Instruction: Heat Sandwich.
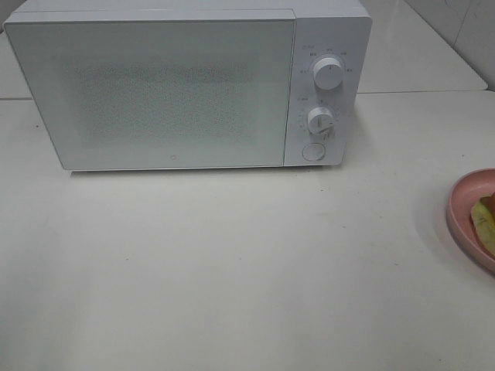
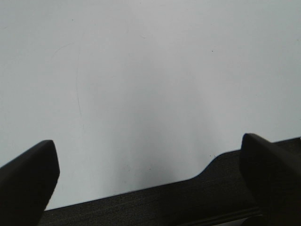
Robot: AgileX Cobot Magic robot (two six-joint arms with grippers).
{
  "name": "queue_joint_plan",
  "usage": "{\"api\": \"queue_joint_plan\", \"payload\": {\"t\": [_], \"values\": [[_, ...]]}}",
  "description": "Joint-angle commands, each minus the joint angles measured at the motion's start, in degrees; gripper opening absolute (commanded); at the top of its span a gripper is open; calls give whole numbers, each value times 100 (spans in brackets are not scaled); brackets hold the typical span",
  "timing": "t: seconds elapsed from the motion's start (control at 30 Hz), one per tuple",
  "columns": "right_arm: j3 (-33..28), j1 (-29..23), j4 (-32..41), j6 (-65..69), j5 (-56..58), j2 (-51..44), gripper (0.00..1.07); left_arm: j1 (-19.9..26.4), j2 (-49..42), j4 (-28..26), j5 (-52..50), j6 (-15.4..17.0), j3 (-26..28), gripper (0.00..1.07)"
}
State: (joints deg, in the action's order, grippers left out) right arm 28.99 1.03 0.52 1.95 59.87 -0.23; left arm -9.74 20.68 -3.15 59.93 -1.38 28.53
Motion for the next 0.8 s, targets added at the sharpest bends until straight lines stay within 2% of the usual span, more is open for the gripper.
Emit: {"api": "queue_joint_plan", "payload": {"t": [0.03, 0.1, 0.27, 0.43, 0.8], "values": [[-6, 34, 11, -11, -40, -149, 76, 178, -201, -57, -52, 0, -17, 100], [-6, 34, 11, 0, -40, -149, 76, 573, -625, -57, -57, 0, -17, 100], [-6, 34, 11, 0, -40, -149, 76, 980, -1450, -57, -63, 0, -17, 100], [-6, 34, 11, 0, -40, -149, 76, 1043, -2166, -57, -63, 0, -17, 100], [-6, 34, 11, -6, -40, -103, 76, 1043, -2246, -69, -63, 6, -17, 100]]}}
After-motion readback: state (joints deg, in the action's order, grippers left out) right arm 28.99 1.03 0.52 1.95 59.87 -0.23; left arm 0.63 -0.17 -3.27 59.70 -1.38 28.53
